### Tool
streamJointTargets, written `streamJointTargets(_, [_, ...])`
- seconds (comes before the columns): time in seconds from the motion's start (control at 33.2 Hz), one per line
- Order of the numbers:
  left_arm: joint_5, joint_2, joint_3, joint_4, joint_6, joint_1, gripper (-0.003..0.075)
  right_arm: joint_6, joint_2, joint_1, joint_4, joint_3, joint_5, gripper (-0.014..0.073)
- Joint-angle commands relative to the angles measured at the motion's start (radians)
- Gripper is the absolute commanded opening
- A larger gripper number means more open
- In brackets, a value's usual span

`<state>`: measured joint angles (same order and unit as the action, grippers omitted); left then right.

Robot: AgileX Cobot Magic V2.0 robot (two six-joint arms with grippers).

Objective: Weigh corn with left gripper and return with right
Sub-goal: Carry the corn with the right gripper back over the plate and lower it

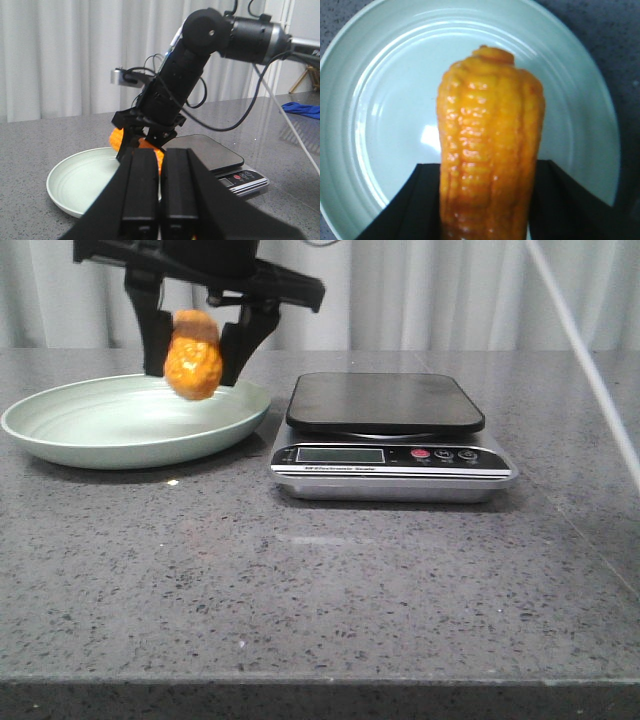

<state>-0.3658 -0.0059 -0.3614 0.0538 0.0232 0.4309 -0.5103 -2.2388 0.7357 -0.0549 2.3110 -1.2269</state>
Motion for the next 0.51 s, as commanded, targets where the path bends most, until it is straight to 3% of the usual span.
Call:
streamJointTargets(0.0, [0.078, -0.017, -0.024, 0.007, -0.001, 0.007, 0.0132, 0.041, 0.023, 0.001, -0.030, 0.085, -0.012, 0.0453])
streamJointTargets(0.15, [0.078, -0.017, -0.024, 0.007, -0.001, 0.007, 0.0132, 0.042, 0.000, 0.001, -0.034, 0.099, -0.024, 0.0608])
streamJointTargets(0.48, [0.078, -0.017, -0.024, 0.007, -0.001, 0.007, 0.0132, 0.040, 0.039, -0.037, -0.034, 0.125, -0.049, 0.0613])
